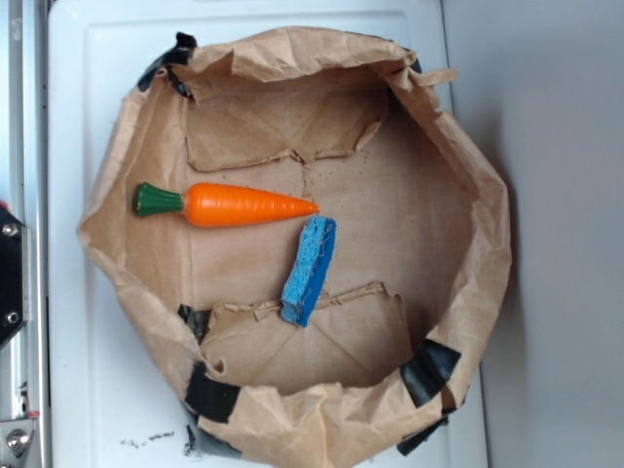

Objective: Grab the carrot.

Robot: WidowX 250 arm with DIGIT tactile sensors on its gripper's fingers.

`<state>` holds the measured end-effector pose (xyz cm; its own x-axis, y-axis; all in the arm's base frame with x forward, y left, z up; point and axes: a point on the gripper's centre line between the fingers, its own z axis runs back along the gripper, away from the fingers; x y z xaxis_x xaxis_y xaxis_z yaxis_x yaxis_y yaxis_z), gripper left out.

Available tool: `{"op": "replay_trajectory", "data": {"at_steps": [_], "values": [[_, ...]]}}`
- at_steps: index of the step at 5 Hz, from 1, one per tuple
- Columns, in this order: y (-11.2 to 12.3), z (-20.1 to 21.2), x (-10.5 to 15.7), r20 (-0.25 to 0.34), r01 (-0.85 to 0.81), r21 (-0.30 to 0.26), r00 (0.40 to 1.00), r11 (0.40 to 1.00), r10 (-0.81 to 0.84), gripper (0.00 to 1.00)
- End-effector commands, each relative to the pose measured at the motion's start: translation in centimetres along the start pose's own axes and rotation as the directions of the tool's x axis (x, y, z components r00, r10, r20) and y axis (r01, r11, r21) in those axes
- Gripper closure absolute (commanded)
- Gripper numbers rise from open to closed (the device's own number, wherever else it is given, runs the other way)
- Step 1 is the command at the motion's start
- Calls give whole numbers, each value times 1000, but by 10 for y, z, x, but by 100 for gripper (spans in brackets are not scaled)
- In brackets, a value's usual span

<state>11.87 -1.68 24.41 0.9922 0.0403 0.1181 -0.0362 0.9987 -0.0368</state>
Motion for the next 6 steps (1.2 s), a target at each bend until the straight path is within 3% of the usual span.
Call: {"op": "replay_trajectory", "data": {"at_steps": [1, 2, 4, 5, 6], "values": [[0, 0, 0, 0, 0, 0, 1000, 1000, 0, 0], [-9, -8, 39, 3, 29, -27, 1000, 999, -29, 0], [-2, -42, 113, 83, 130, -39, 988, 991, -127, 0], [24, -73, 127, 88, 218, -25, 973, 976, -215, 0], [40, -99, 99, 12, 281, 21, 960, 959, -281, 0]]}}
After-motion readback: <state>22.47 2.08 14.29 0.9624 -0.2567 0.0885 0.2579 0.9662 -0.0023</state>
